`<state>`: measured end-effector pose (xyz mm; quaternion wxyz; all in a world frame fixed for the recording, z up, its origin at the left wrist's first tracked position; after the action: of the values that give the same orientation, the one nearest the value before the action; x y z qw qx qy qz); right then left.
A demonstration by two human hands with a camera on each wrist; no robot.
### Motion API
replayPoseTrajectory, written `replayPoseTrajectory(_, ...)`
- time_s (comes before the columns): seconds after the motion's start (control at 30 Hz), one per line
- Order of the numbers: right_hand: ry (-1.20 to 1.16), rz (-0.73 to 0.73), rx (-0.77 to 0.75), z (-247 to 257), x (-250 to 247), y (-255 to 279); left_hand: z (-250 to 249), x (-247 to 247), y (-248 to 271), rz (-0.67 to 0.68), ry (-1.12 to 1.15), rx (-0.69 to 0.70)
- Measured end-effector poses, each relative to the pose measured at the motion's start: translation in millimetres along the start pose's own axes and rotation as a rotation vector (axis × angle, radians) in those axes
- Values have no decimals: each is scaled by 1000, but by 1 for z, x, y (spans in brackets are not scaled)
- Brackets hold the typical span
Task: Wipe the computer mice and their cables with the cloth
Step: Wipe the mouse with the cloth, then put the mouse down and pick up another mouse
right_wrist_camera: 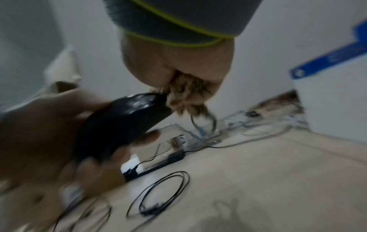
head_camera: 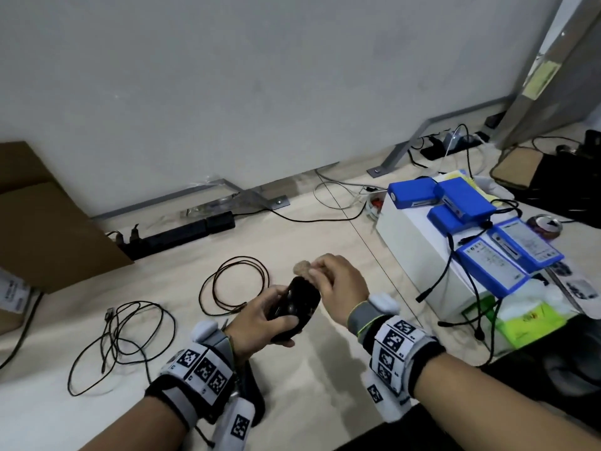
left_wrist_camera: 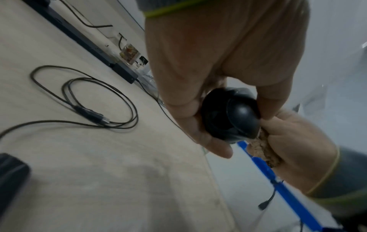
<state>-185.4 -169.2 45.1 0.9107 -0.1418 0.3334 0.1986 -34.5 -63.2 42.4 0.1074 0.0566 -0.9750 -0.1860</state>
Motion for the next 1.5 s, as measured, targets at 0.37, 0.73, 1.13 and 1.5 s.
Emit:
replayPoseTrajectory(0.37, -125, 53, 367, -81, -9, 16, 89, 16, -64, -344, -262, -284)
replayPoseTrajectory(0.73, -199, 190, 598, -85, 0, 16, 109, 19, -63, -392, -388, -269)
replayPoseTrajectory(1.13, -407, 579, 798, -28, 120, 8, 113, -71, 60, -845, -515, -218)
replayPoseTrajectory(1.5, -824, 679, 1048, -18, 135, 35, 155, -35, 59, -926, -716, -477)
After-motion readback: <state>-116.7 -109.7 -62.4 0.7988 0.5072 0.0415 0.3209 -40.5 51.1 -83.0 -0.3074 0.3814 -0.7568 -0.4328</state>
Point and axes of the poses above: each hand's wrist, its own y-axis away from the middle knuckle, its own x-axis out of the palm, z = x × y, the point moved 1 cm from there along -y, towards the middle knuckle, and after that the axes turned 7 degrees about y, right-handed, at the moved point
